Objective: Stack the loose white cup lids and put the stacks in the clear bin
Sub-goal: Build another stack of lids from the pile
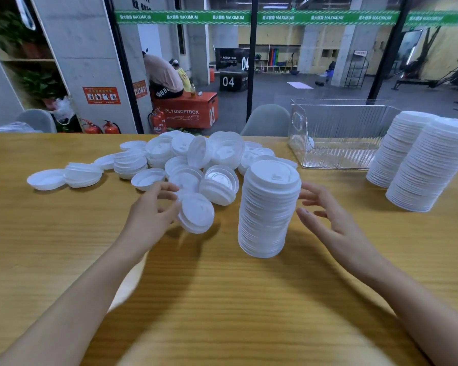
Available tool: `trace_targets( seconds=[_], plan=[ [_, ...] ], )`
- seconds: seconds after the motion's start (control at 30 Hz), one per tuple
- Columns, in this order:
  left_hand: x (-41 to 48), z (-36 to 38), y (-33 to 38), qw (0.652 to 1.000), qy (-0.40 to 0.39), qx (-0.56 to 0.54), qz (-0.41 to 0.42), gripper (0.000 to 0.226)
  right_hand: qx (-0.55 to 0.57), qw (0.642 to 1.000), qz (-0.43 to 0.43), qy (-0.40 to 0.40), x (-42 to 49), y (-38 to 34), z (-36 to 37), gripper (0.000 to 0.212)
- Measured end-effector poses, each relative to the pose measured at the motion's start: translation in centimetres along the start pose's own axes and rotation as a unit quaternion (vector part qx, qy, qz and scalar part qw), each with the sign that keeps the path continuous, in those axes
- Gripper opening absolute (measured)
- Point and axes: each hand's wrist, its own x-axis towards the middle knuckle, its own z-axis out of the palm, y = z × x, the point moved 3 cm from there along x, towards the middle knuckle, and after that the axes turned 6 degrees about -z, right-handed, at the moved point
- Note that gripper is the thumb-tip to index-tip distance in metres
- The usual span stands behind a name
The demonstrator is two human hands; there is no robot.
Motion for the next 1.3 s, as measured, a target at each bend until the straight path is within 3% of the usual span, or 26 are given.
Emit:
trace_targets(
  seconds=[0.07, 0.17, 0.3, 0.37, 0.5, 0.67, 0.8, 0.9, 1.07, 1.3],
  plan=[
    [-0.1, -0.1, 0.1, 0.994, 0.019, 0.101, 0.047, 0.017, 0.004, 1.0, 0.002, 0.005, 0.0, 0.0, 0.0, 0.051],
    [0.0, 0.5, -0.1, 0.984, -0.034, 0.162, 0.061, 0.007, 0.007, 1.0, 0.002, 0.009, -0.1, 0.1, 0.0, 0.052],
    [-0.2, 0.8, -1.2, 0.949, -0.1, 0.297, 0.042, 0.054, 0.0, 1.0, -0.003, 0.005, -0.1, 0.2, 0.1, 0.054],
    [-0.5, 0.7, -1.0, 0.941, -0.116, 0.315, 0.035, 0.063, -0.005, 1.0, -0.009, 0.003, -0.2, 0.3, 0.1, 0.052],
    [-0.7, 0.6, 0.0, 0.958, -0.079, 0.27, 0.06, 0.058, -0.01, 1.0, -0.015, 0.004, -0.2, 0.3, 0.1, 0.052],
    [-1.4, 0.3, 2.1, 0.985, 0.015, 0.133, 0.106, 0.041, -0.014, 1.0, -0.026, 0.008, -0.2, 0.3, 0.1, 0.053],
    [-2.2, 0.5, 4.9, 0.984, 0.036, 0.053, 0.168, 0.052, -0.019, 0.998, -0.055, 0.029, -0.3, -0.2, -0.1, 0.057],
    [-2.5, 1.2, 7.5, 0.979, 0.02, 0.024, 0.203, 0.052, -0.02, 0.995, -0.079, 0.05, -0.3, -0.6, -0.1, 0.055],
    [-3.3, 4.7, 10.3, 0.967, -0.073, 0.034, 0.242, 0.05, -0.017, 0.994, -0.081, 0.065, -0.3, -0.6, -0.3, 0.053],
    [-2.7, 6.9, 10.4, 0.965, -0.096, 0.048, 0.239, 0.046, -0.021, 0.995, -0.084, 0.057, -0.2, -0.5, -0.3, 0.052]
  ],
)
